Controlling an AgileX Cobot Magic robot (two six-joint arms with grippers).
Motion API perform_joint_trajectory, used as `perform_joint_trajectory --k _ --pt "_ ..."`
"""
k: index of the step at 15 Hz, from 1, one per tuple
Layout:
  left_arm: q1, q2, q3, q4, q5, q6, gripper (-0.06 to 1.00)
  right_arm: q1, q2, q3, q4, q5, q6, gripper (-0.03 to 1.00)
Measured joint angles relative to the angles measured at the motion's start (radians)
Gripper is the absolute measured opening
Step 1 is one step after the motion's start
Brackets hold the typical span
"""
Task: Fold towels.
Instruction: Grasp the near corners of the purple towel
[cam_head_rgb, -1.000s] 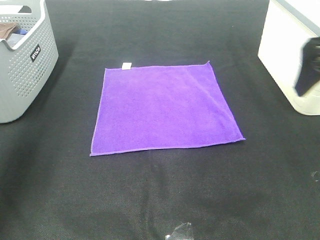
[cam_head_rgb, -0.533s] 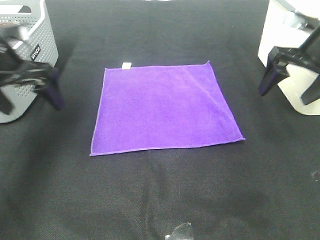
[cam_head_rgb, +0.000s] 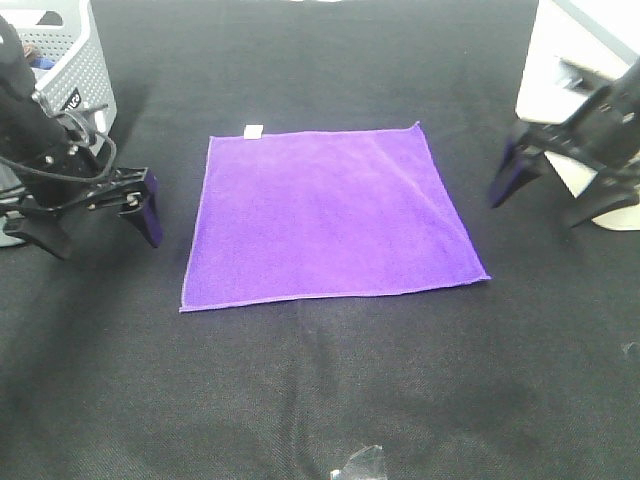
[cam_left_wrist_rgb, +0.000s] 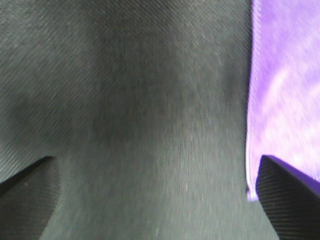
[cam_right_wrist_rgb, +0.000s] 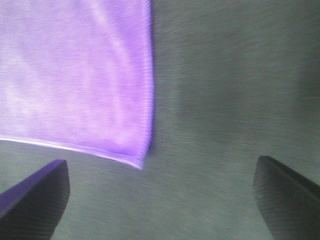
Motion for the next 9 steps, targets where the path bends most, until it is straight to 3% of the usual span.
perform_joint_trajectory --k 3,5,7,9 --pt "0.0 0.003 0.0 -0.006 -0.027 0.015 0.99 0.089 0.098 0.0 0.01 -0.061 0.001 0.96" --pt "0.0 0.011 0.0 -0.011 -0.03 0.015 0.99 0.099 0.133 0.0 0.008 -0.077 0.001 0.96" --pt "0.0 0.05 -0.001 -0.083 -0.047 0.044 0.99 0.099 0.149 -0.001 -0.001 -0.09 0.001 0.96" --pt "0.0 0.077 -0.001 -0.186 -0.046 0.134 0.99 0.099 0.15 -0.003 -0.004 -0.094 0.001 0.95"
